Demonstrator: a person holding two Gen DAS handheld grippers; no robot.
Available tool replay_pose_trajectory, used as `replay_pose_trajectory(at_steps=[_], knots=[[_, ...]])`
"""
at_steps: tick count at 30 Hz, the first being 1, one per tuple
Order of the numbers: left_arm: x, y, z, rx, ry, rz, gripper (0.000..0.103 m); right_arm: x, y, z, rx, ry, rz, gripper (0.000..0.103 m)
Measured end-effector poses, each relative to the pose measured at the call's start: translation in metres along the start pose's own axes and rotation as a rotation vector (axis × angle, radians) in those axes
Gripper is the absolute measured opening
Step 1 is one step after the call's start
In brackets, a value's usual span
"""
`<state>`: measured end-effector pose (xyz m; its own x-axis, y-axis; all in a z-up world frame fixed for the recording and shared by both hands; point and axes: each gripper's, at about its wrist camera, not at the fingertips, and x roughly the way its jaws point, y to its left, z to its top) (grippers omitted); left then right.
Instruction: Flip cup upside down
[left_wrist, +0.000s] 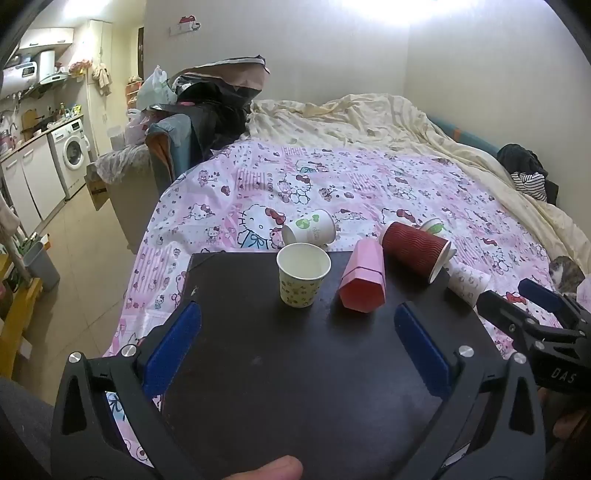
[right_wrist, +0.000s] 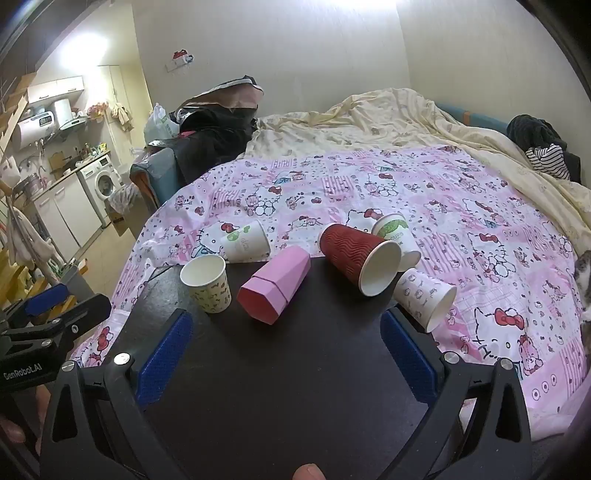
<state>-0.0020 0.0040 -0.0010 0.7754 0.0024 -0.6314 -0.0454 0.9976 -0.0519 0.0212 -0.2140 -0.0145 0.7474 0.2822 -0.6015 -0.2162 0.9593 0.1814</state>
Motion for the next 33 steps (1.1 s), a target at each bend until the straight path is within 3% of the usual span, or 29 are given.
replay_pose_trajectory(at_steps=[33], knots=[[0.002, 0.0027, -0.0024, 0.0, 0.006, -0.001, 0.103, 0.0006, -0.0013, 0.0004, -0.001, 0.0, -0.001, 0.103]])
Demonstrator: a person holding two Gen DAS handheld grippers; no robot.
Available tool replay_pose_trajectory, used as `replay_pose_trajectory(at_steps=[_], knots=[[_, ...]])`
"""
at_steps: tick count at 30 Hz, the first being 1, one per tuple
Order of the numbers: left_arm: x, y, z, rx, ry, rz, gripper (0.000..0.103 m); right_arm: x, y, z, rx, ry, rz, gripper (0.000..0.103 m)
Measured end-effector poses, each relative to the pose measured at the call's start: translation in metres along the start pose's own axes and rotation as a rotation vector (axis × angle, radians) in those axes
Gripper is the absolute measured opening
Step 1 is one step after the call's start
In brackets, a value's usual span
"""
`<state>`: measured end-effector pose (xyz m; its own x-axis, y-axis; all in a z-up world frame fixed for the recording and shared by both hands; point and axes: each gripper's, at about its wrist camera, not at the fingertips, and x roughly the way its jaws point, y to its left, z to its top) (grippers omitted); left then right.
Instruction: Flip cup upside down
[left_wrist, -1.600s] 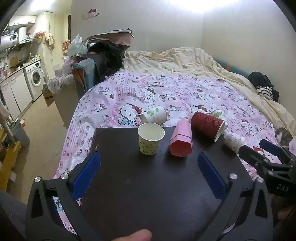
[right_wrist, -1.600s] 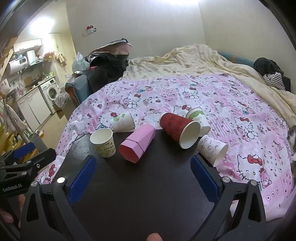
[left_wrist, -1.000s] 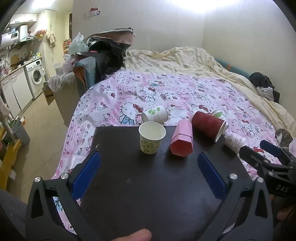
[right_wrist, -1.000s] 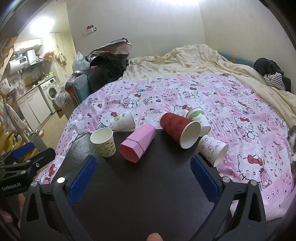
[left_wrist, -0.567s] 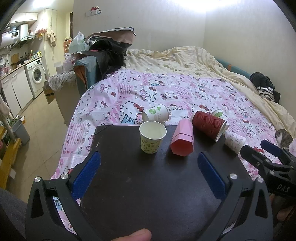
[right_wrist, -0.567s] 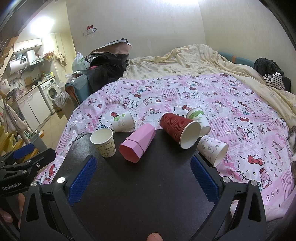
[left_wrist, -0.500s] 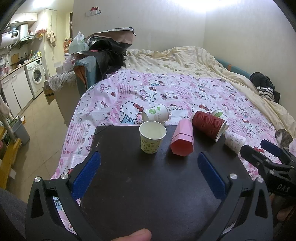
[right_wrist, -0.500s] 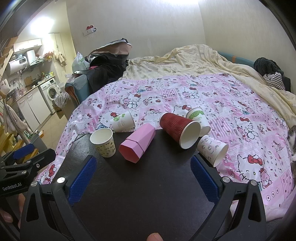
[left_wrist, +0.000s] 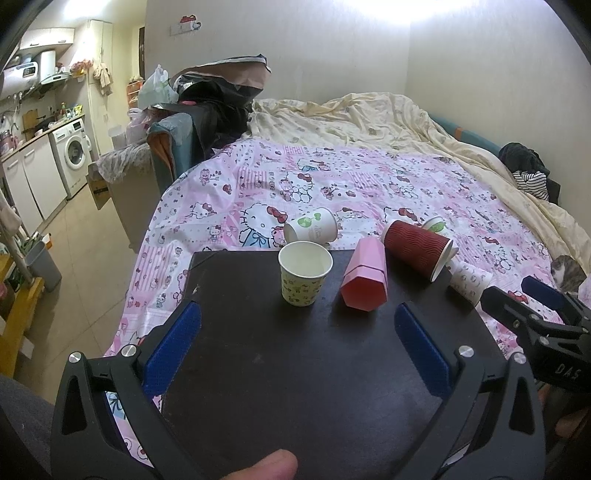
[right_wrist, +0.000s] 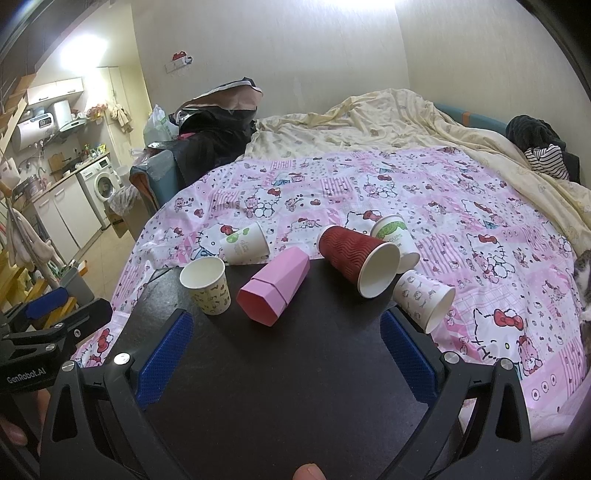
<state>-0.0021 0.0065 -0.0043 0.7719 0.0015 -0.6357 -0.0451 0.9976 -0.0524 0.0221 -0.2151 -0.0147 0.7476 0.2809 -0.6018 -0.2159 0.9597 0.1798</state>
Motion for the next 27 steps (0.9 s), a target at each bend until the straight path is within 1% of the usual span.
replay_pose_trajectory(at_steps=[27], knots=[[-0.0012, -0.0019, 0.0009, 0.0, -0.003, 0.001, 0.103, -0.0004, -0.0005, 0.0, 0.0, -0.001, 0.001, 0.103]])
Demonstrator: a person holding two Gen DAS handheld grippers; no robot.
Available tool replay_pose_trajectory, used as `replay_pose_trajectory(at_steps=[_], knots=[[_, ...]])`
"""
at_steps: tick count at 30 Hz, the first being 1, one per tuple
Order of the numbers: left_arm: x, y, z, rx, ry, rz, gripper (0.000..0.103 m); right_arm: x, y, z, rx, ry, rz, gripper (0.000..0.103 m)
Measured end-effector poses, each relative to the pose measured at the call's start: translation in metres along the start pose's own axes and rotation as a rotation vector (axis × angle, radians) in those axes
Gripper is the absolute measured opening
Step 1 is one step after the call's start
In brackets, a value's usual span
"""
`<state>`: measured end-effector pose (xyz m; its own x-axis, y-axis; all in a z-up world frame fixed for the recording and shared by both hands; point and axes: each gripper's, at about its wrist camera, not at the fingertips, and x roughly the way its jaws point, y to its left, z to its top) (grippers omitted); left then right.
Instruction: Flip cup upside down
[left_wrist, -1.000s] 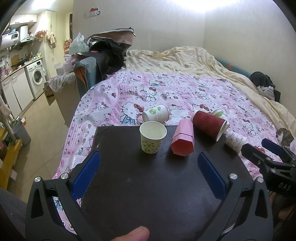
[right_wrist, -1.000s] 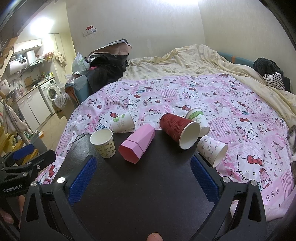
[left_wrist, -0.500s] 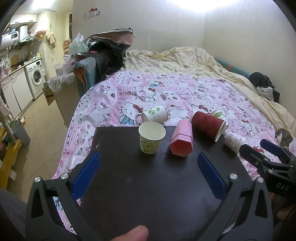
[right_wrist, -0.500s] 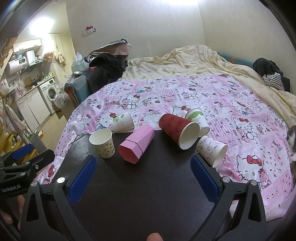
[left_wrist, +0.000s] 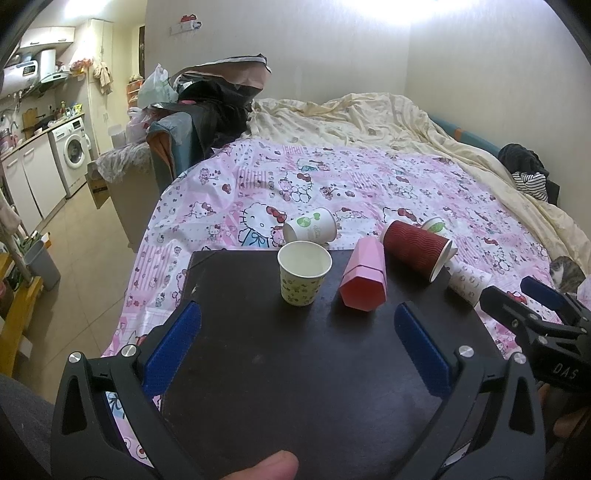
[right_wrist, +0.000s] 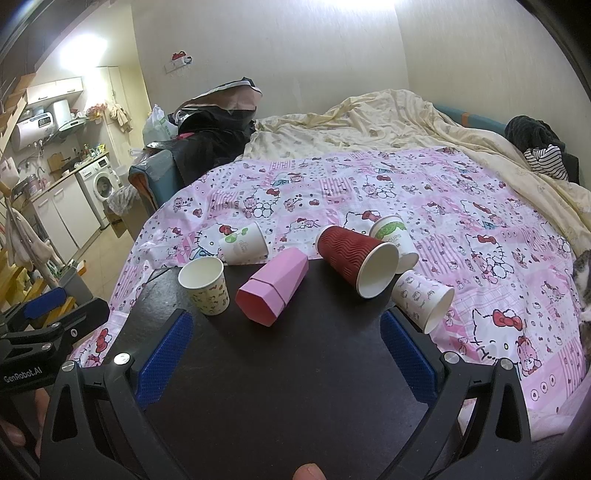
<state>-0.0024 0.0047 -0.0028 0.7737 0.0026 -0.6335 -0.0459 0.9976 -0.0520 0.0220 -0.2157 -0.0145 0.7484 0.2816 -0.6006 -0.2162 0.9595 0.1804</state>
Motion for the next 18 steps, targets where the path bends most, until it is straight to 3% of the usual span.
replay_pose_trajectory(at_steps=[14, 18], knots=[[0.003, 0.004, -0.002, -0.015, 0.016, 0.004, 0.103, 0.0, -0.003, 0.001, 0.006, -0.001, -0.001, 0.103], [0.014, 0.007, 0.016, 0.003, 0.047, 0.004, 0.103, -0.001, -0.01, 0.004, 0.029, 0.01, -0.004, 0.103]])
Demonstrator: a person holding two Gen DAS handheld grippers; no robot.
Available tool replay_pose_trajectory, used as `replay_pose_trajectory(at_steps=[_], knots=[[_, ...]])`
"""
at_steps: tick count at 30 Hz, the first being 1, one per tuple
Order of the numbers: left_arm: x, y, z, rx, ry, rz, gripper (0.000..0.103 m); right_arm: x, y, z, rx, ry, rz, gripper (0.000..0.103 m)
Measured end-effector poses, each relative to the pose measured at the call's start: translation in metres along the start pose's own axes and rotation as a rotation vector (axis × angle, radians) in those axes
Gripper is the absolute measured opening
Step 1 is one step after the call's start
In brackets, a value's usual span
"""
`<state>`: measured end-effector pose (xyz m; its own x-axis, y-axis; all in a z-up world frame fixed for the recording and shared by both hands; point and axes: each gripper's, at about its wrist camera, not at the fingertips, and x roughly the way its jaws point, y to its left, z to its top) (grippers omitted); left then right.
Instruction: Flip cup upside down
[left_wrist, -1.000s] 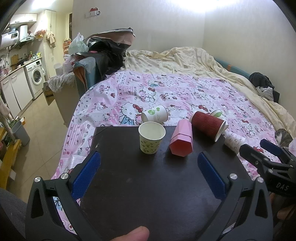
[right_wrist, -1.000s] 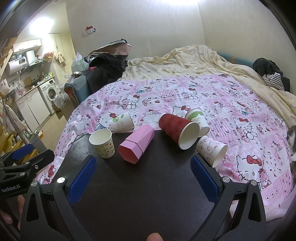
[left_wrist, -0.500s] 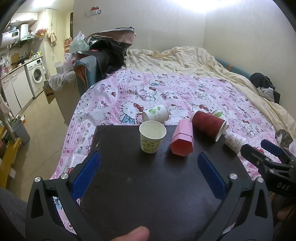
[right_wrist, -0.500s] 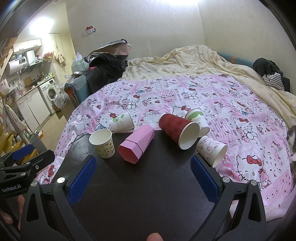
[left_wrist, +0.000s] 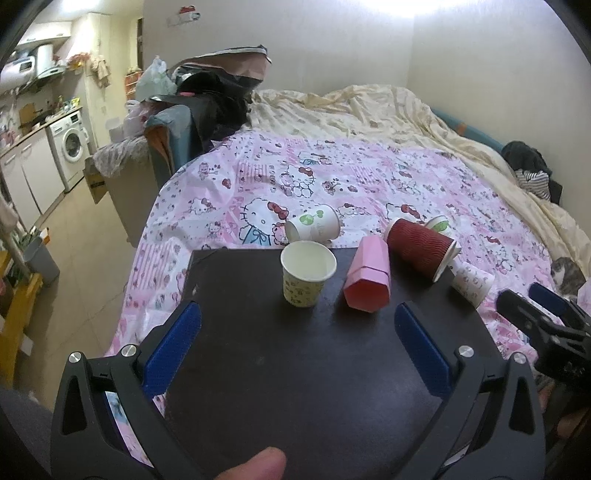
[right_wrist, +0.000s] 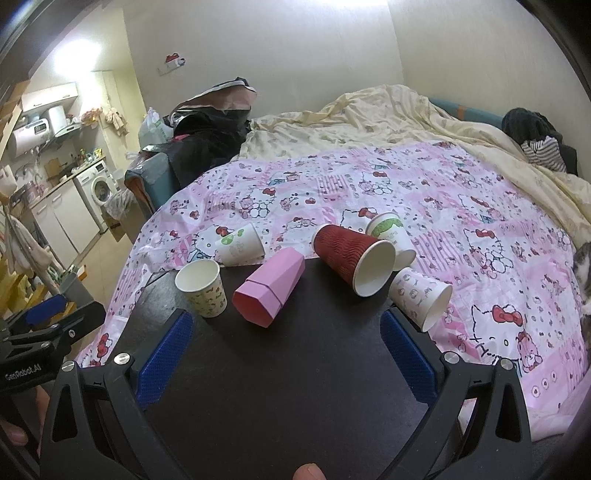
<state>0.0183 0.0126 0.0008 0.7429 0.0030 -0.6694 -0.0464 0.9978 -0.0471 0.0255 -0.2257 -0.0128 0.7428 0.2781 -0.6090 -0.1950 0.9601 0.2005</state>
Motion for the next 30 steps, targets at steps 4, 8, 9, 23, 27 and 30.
replay_pose_trajectory(at_steps=[4, 8, 9, 23, 27, 30], knots=[[0.017, 0.01, 0.021, -0.028, 0.033, 0.005, 0.103, 0.002, -0.01, 0.001, 0.049, 0.012, -0.002, 0.103], [0.049, 0.013, 0.03, -0.009, 0.113, 0.001, 0.103, 0.005, -0.019, 0.001, 0.082, 0.026, -0.004, 0.103], [0.059, 0.012, 0.029, -0.004, 0.137, -0.005, 0.103, 0.006, -0.02, 0.002, 0.082, 0.029, -0.006, 0.103], [0.17, -0.017, 0.015, 0.107, 0.259, 0.017, 0.101, 0.024, -0.043, 0.007, 0.123, 0.08, -0.054, 0.103], [0.184, -0.016, 0.015, 0.13, 0.25, 0.042, 0.089, 0.026, -0.05, 0.006, 0.139, 0.089, -0.067, 0.103], [0.184, -0.016, 0.017, 0.147, 0.228, 0.038, 0.071, 0.026, -0.049, 0.007, 0.129, 0.086, -0.073, 0.103]])
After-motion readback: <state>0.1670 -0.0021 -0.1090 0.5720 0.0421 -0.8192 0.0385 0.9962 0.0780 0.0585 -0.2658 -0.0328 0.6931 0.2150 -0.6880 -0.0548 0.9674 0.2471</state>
